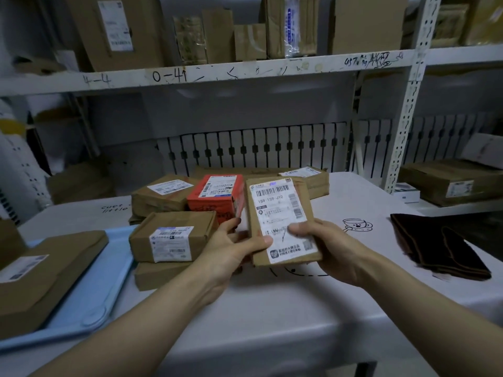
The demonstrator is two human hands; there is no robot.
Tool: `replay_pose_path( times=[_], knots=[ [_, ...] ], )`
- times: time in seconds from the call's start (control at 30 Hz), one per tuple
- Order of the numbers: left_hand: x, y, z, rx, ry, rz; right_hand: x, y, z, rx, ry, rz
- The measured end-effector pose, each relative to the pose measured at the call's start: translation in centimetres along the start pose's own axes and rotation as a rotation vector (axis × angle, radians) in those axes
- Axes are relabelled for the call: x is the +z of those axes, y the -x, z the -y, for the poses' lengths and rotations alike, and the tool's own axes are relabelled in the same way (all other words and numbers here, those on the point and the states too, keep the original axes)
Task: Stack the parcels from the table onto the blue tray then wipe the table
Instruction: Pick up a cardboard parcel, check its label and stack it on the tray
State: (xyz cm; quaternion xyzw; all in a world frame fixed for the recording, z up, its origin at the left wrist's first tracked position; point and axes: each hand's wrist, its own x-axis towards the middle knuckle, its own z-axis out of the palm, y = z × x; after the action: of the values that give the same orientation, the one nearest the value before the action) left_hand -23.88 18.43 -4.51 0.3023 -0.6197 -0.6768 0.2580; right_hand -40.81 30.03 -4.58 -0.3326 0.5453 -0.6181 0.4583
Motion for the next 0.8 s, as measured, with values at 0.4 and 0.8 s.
replay_pose_path(
  times=[0.4, 0.8],
  knots=[
    [-3.5, 2.7, -0.6, 0.171, -0.150, 0.100, 1.1, 0.9, -1.1, -0.155, 0.282, 0.166],
    [-4.7, 3.1, -0.5, 0.226, -0.254, 0.119, 1.8, 0.9, -1.5, -0.280, 0.339, 0.098]
  ],
)
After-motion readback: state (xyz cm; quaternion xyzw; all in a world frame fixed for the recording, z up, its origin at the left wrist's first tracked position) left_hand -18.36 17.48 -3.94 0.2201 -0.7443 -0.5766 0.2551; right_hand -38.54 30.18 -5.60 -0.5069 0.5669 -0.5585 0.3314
